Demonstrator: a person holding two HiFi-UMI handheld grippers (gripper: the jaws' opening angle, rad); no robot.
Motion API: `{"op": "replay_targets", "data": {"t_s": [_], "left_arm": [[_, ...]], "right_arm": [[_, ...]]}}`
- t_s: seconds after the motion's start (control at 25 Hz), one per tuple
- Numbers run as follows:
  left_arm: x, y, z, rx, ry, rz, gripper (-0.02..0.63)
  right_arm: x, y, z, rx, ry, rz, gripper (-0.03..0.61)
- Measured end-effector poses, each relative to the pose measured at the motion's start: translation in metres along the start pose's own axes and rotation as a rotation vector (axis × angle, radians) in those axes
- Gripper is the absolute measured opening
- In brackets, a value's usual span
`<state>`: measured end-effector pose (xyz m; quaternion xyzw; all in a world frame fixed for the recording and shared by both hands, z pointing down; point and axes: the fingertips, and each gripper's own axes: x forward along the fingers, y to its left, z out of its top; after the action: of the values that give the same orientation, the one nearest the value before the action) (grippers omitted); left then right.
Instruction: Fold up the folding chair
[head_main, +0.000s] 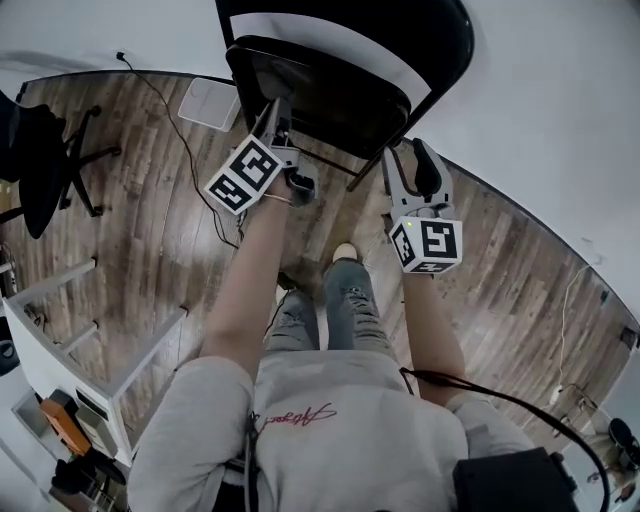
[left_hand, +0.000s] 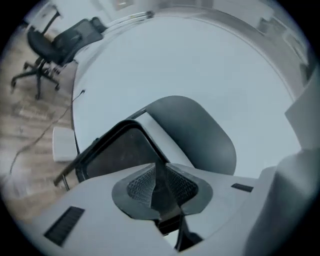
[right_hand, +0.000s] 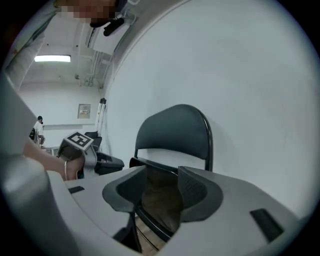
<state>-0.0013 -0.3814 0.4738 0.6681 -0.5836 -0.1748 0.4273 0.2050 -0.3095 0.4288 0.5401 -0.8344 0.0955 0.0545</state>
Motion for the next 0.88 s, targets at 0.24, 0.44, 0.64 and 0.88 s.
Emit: {"op": "replay_targets", "data": {"t_s": [0.24, 0.44, 0.64, 0.88], "left_arm": [[-0.092, -0.075, 0.025, 0.364, -0.148, -0.201, 0.029], [-0.173, -0.133, 0.048, 0.659, -0.254, -0.321, 0.029], [-0.234, -0.159, 0.053, 0.814, -0.265, -0.397, 0.029], [-0.288, -0.152, 0.05, 0.868, -0.249, -0.424, 0.017]], "right_arm": [[-0.025, 0.083, 0.069, -0.079, -0.155, 0.088, 0.197], [-0.062, 0.144, 0.107, -0.152, -0.233, 0.113, 0.053], [-0.092, 0.188, 0.123, -0.152, -0.244, 0.139, 0.037], [-0.123, 0.234, 0.142, -0.147, -0.277, 0.165, 0.037]]}}
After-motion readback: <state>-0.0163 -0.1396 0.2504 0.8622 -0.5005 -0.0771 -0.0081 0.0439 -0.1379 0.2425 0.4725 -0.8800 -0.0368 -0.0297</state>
